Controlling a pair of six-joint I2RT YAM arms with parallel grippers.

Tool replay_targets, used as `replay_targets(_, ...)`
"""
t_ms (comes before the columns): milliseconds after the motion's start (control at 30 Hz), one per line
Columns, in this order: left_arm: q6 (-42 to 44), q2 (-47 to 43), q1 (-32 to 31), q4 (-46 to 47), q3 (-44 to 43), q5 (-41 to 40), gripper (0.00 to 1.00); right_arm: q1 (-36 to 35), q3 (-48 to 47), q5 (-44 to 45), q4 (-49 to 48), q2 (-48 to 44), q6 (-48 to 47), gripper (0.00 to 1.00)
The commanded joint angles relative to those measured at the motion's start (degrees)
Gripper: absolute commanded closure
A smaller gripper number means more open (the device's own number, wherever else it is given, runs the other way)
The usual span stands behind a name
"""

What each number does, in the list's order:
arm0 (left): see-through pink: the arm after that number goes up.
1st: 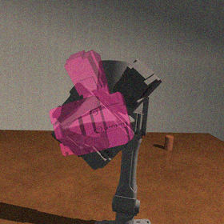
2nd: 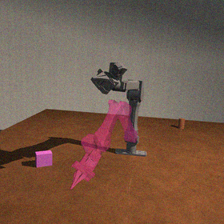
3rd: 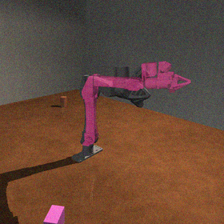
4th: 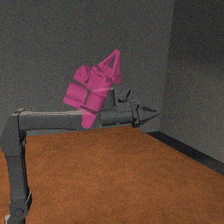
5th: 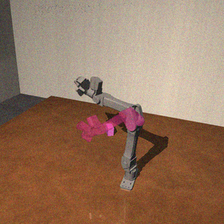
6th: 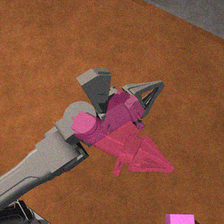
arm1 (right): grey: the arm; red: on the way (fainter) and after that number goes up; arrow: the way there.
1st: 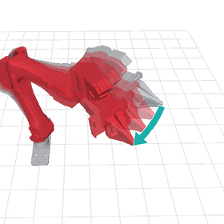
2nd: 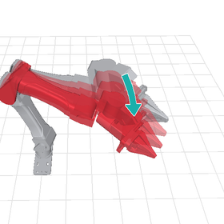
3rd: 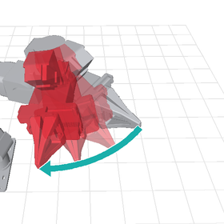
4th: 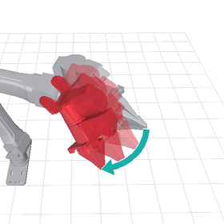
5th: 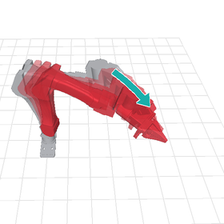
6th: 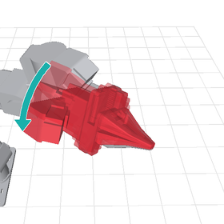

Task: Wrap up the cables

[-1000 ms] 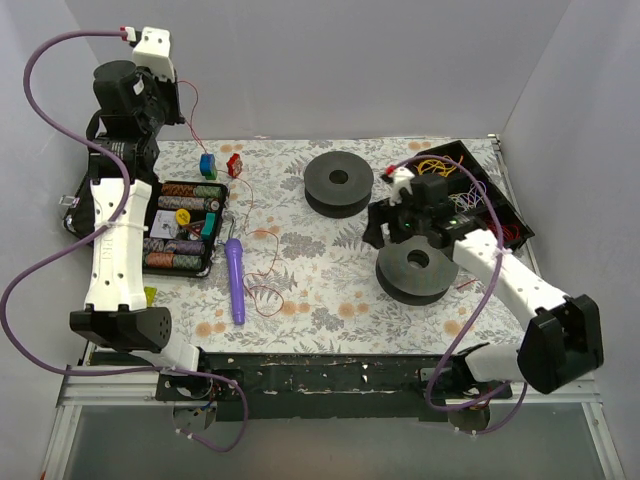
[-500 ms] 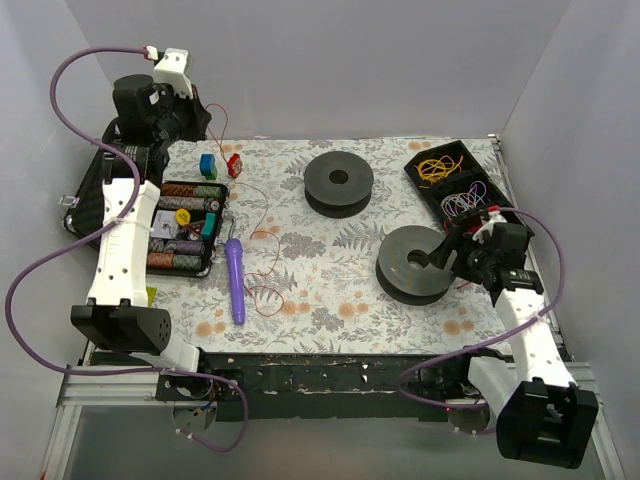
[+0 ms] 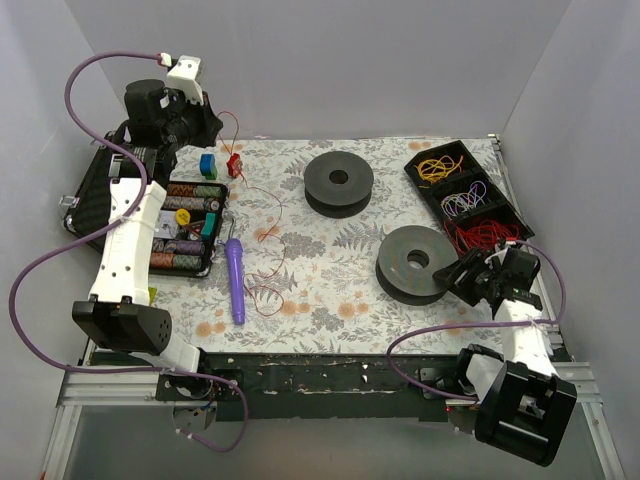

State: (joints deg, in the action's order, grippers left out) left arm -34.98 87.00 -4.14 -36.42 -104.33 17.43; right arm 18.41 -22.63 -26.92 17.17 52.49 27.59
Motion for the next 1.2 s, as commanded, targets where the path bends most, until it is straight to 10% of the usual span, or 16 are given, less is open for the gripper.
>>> replay_targets(0, 0.2, -1.0, -0.6, 0.3, 1.1, 1.4, 1.0, 0.3, 0.6, -7.1, -7.3, -0.1, 2.8, 0.39)
replay_targets(167, -0.1, -0.9, -0.7, 0.5, 1.6, 1.8, 1.0, 0.3, 2.9, -11.4, -13.7, 1.3, 4.4, 0.57)
replay_targets(333, 0.4, -1.0, -0.9, 0.2, 2.0, 3.8, 1.0, 0.3, 2.2, -16.1, -18.5, 4.9, 4.0, 0.99)
replay_targets(1167, 12.7, 1.7, -14.3, -14.7, 7.5, 17.4, 1.0, -57.7, -25.6, 2.7, -5.9, 11.4, -49.1, 0.99)
